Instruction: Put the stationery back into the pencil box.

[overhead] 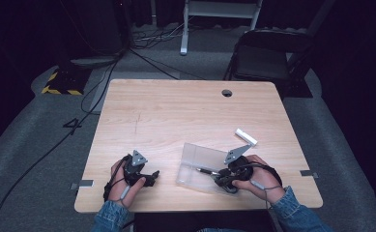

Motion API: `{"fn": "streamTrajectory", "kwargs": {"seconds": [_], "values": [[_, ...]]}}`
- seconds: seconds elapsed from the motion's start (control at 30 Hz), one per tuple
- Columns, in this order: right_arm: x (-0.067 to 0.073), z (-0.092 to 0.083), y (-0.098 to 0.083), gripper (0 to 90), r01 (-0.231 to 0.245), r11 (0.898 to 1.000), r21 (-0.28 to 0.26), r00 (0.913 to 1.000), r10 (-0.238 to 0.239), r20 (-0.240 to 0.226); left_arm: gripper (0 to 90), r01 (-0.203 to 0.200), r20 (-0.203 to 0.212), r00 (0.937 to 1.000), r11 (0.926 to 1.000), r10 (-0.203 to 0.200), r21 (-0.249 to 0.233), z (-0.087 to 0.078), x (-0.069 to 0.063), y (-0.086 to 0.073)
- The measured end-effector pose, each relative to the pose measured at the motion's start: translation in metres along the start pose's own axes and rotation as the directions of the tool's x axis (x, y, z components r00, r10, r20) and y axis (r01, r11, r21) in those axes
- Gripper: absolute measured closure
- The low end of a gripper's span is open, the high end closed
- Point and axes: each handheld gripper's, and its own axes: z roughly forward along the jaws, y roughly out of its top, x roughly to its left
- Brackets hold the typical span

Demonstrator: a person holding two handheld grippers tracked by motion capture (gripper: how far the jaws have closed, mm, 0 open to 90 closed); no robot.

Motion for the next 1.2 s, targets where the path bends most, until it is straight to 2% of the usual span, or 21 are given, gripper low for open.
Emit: {"fn": "streamTrajectory", "kwargs": {"seconds": [0.17,0.4,0.7,0.93,1.07,1.2], "values": [[0.001,0.004,-0.001,54.7,-0.004,1.000,0.012,0.9997,0.004,-0.025,15.2,0.001,0.000,1.0000,1.0000,-0.001,0.000,0.000,0.000,0.000],[0.001,0.008,-0.001,52.3,0.019,0.999,0.026,0.9984,-0.017,-0.054,15.2,-0.001,0.001,1.0000,1.0000,0.001,0.000,0.000,0.000,0.000],[0.001,0.009,-0.002,49.5,0.011,1.000,0.026,0.9977,-0.009,-0.068,15.2,0.000,0.000,1.0000,1.0000,0.000,0.000,0.000,0.000,0.000],[-0.002,-0.001,0.000,50.0,0.013,0.999,-0.037,0.9991,-0.014,-0.040,15.2,0.000,0.001,1.0000,1.0000,0.000,0.000,0.000,0.000,0.000],[-0.004,-0.007,0.000,55.4,0.001,0.998,-0.059,0.9999,-0.002,-0.015,15.1,-0.003,0.002,1.0000,1.0000,0.003,0.000,0.000,0.000,0.000],[-0.006,-0.014,0.001,56.0,-0.008,0.996,-0.086,0.9999,0.008,0.008,15.1,0.003,0.004,1.0000,1.0000,-0.003,-0.001,0.000,0.000,0.000]]}}
